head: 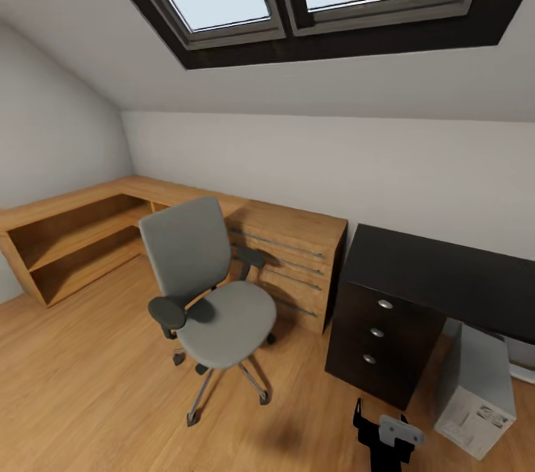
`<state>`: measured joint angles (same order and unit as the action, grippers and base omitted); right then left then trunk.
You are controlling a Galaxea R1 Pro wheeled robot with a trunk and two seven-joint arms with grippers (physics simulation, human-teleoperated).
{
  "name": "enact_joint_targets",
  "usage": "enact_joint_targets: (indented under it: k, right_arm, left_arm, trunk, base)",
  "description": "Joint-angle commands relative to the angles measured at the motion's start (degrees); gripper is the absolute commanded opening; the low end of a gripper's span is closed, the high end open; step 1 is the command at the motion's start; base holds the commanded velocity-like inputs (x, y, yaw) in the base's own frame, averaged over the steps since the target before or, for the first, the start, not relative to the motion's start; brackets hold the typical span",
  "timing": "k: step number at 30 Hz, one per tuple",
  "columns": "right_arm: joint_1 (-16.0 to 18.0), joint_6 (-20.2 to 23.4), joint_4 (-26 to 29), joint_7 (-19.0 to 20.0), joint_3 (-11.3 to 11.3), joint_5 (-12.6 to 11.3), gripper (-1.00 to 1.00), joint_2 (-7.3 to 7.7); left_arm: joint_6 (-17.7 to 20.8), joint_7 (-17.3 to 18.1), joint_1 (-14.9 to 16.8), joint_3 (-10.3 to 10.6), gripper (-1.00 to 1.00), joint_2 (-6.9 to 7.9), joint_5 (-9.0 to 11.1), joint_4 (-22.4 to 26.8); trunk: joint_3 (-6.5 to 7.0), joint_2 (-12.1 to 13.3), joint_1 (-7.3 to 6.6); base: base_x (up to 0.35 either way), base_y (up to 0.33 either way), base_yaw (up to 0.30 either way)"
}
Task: In the bedroom, organize the workspace by keeping the computer under the desk, ensuring the monitor is on the desk, placing the keyboard on the desk next to the monitor, placing the mouse on the desk next to the keyboard, moving the folder from the swivel chair onto the desk next to the mouse, stacking the notebook on top of the folder with the pen on top of the notebook, and positioning the swivel chair next to the desk.
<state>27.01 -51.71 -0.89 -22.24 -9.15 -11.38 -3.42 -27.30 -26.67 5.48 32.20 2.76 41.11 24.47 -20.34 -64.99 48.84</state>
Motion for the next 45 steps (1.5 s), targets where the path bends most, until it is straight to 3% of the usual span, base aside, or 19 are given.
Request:
enact_joint_targets:
  k: [1, 20, 45]
  right_arm:
    - [0.1, -0.2, -0.1, -0.1, -0.5, -0.4, 1.00, -0.08]
    - [0.1, 0.6, -0.4, 0.0, -0.4, -0.7, 1.00, -0.04]
    - [0.1, 0.2, -0.4, -0.2, -0.6, -0.4, 1.00, -0.44]
  left_arm:
    - [-0.2, -0.4, 0.1, 0.5, 1.00, -0.10, 0.4, -0.1]
    - [0.3, -0.6, 0.0, 0.1, 1.00, -0.18, 2.0, -0.3]
    - [-0.2, -0.4, 0.0, 0.2, 1.00, -0.47, 1.9, -2.1]
  trunk:
    - [-0.09, 0.0, 0.00]
    - [-0.60, 0.0, 0.00]
    - [-1.58, 0.0, 0.00]
  base:
    - [0.000, 0.000, 0.290]
    - [0.000, 0.000, 0.285]
    - [0.038, 0.000, 0.268]
